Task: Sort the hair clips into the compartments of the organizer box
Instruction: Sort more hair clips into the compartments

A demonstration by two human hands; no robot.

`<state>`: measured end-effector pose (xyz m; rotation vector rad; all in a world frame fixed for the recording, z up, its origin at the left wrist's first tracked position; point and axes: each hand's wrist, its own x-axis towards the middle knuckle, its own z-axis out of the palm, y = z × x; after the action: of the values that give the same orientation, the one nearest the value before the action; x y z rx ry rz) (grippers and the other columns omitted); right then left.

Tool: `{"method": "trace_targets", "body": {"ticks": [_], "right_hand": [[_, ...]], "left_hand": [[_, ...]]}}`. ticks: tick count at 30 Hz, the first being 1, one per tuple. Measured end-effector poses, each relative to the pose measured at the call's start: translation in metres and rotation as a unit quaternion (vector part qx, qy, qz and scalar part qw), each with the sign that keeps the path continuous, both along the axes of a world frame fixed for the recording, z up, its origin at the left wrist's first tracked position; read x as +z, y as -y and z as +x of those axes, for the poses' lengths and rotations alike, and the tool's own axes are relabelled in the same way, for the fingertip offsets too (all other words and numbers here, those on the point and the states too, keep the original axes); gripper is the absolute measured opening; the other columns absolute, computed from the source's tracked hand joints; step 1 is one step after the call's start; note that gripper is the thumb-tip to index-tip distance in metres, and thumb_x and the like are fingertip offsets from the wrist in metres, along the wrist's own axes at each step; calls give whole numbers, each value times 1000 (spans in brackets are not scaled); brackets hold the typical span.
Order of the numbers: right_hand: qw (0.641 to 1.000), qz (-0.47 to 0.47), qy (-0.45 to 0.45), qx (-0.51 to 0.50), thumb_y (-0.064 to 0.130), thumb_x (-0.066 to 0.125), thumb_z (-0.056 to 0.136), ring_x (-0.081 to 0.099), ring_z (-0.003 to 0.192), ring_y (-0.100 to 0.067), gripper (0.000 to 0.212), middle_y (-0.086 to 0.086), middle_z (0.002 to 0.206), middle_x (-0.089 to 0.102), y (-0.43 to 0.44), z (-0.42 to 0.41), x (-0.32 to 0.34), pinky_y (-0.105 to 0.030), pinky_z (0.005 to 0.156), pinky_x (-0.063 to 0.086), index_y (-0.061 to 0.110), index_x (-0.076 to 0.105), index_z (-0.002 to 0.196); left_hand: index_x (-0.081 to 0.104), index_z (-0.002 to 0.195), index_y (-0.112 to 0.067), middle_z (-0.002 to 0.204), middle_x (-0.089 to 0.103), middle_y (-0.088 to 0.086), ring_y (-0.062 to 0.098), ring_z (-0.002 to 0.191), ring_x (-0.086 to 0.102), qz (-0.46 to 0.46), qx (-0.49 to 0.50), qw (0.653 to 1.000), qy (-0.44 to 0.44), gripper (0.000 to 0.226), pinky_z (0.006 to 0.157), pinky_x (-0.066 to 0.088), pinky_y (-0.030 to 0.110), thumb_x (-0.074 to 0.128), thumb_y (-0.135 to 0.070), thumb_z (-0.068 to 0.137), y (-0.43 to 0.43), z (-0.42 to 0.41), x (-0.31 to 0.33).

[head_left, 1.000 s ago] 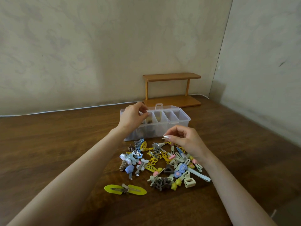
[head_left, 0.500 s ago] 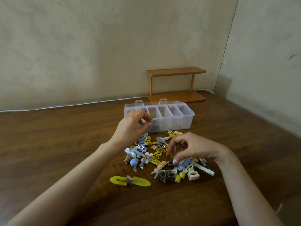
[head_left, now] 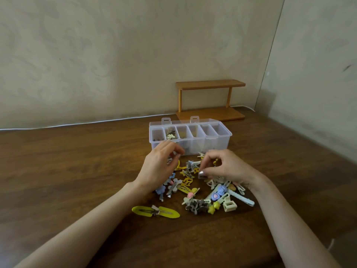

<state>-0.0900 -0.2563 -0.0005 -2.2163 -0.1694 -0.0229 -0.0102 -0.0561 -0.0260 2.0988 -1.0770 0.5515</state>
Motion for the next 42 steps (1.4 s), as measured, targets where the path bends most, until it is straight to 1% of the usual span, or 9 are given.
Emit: {"method": "trace_targets", "body": {"ticks": [2,10,16,21,23,29,34,38,42], "right_hand": [[997,60,42,-36,15,72,80,65,83,-15,4,-4,86,68,-1,4,-1,-29,77,55,15,69,83],[974,122,115,-155,5,63,86,64,70,-14,6,-8,83,65,-16,44,25,-21,62,55,5,63,92],[965,38,148,-215,9,65,86,64,89,-20,7,-6,92,65,-29,94,33,-33,78,56,11,63,92],[960,-17,153,-235,15,65,87,63,92,-19,9,-5,94,65,-30,112,36,-27,77,48,11,63,95],[959,-11,165,-230,14,63,88,63,91,-19,9,-6,96,66,-30,108,35,-28,79,51,10,63,96],[967,-51,195,-158,8,60,89,54,77,-1,10,2,90,63,-33,79,20,-11,67,43,16,66,90],[959,-157,180,-154,2,50,88,55,100,-15,23,5,90,68,-30,81,11,-35,83,49,21,62,95],[945,-250,170,-122,4,50,88,50,113,-16,28,5,106,69,-29,86,16,-31,89,41,18,56,112],[944,-231,193,-136,0,49,85,49,109,-16,31,4,103,70,-31,85,19,-29,87,34,17,57,110]], "left_hand": [[61,94,-18,94,56,-12,-1,84,52,-3,9,1000,-3,13,70,42,6,58,-8,87,-1,1,-2],[59,95,-18,94,62,-7,9,82,58,-56,41,996,-50,12,69,52,29,51,-10,91,-6,9,-5],[55,98,-20,88,63,-10,5,75,60,-109,51,988,-96,13,62,47,18,46,-13,93,-13,13,1],[54,97,-21,82,63,-14,5,71,60,-121,56,987,-95,12,59,43,16,47,-12,94,-14,16,4],[54,96,-21,80,63,-14,5,71,61,-125,55,986,-98,12,59,47,21,47,-12,94,-16,16,7],[56,88,-26,78,66,-9,11,72,65,-97,46,986,-124,13,68,56,42,47,-19,94,-24,22,17],[60,89,-18,78,67,-6,9,72,65,-53,49,986,-149,12,70,57,41,49,-20,94,-29,26,19],[59,89,-20,80,66,-7,7,74,65,-44,50,986,-156,11,72,58,37,49,-21,94,-28,26,19],[58,86,-22,78,66,-8,8,73,64,-21,60,987,-151,12,71,57,37,49,-22,94,-29,27,19]]}}
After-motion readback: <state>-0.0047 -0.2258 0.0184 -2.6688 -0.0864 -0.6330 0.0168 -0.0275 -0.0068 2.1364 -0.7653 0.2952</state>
